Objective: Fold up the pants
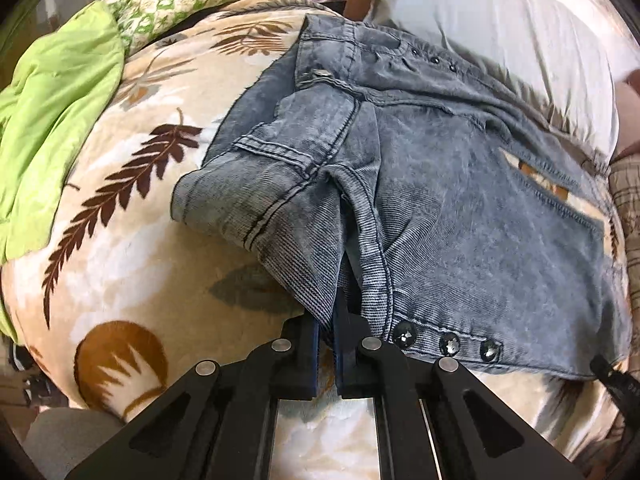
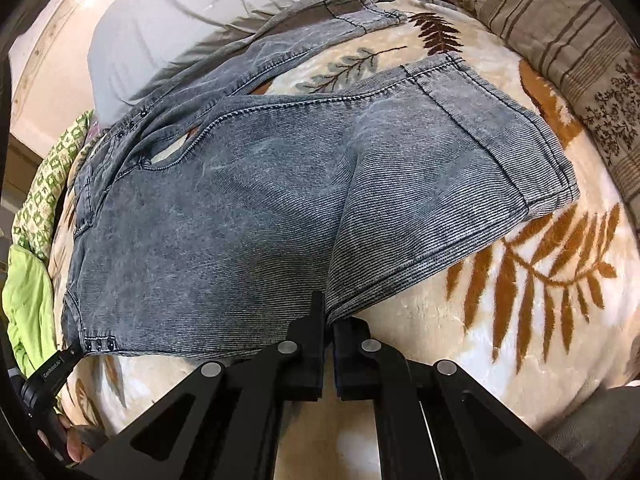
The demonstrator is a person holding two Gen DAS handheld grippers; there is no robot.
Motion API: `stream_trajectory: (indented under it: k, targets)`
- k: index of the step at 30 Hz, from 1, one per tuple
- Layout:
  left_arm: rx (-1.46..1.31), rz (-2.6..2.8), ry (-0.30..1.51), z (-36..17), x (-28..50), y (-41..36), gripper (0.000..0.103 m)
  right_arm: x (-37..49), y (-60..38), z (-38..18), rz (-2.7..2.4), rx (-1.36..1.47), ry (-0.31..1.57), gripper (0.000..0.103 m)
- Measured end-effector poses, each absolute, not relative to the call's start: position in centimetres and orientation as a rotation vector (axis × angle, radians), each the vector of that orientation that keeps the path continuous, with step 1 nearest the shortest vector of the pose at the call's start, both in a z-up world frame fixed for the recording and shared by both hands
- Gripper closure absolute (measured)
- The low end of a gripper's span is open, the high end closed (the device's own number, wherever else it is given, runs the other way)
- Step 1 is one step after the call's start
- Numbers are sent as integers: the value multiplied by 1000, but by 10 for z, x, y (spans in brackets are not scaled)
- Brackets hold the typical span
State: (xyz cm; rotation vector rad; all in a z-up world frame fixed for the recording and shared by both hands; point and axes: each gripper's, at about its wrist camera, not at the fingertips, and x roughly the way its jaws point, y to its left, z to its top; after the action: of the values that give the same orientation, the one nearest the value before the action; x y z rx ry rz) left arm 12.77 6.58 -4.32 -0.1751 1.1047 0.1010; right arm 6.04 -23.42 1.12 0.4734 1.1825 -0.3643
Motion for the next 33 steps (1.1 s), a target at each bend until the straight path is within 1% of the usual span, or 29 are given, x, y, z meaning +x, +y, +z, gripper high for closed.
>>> stream_trajectory:
  k: [1, 3, 4, 5, 7, 9, 10, 12, 14, 17, 19, 22, 26, 33]
  targets:
    - [-178, 99, 1095, -43, 126, 66, 97, 64, -236, 5, -352, 498, 1204, 92]
    - [-191, 74, 1087, -40, 123, 64, 94, 58, -240, 10, -333, 562, 1179, 84]
    - [-182, 77, 1082, -37, 120, 63, 90, 56, -240, 14, -325, 578, 1172, 70]
    - [-175, 81, 1077, -36, 116, 64, 83, 53, -239, 20, -313, 586, 1163, 55]
    - [-151, 97, 1060, -31, 108, 66, 75, 46, -234, 36, -302, 563, 1120, 48]
    - [-169, 64, 1064, -25, 93, 68, 61, 38, -229, 54, -296, 513, 1081, 45]
    - [-201, 31, 1065, -22, 83, 69, 52, 36, -226, 63, -290, 485, 1058, 43]
    - [-215, 36, 998, -9, 62, 69, 53, 35, -220, 81, -276, 428, 1007, 37]
    - [-175, -17, 946, 8, 50, 54, 48, 38, -214, 97, -249, 372, 955, 26]
    - [-119, -97, 913, 27, 46, 27, 40, 54, -209, 115, -232, 323, 889, 25]
    - [-97, -150, 896, 38, 50, 11, 39, 67, -212, 121, -242, 316, 857, 25]
    - [-93, -216, 897, 52, 74, -11, 39, 87, -226, 124, -241, 379, 840, 26]
    - [-125, -257, 894, 64, 128, -27, 39, 118, -245, 122, -245, 419, 864, 27]
    - [-146, -247, 914, 56, 216, -56, 39, 181, -284, 109, -282, 408, 930, 27]
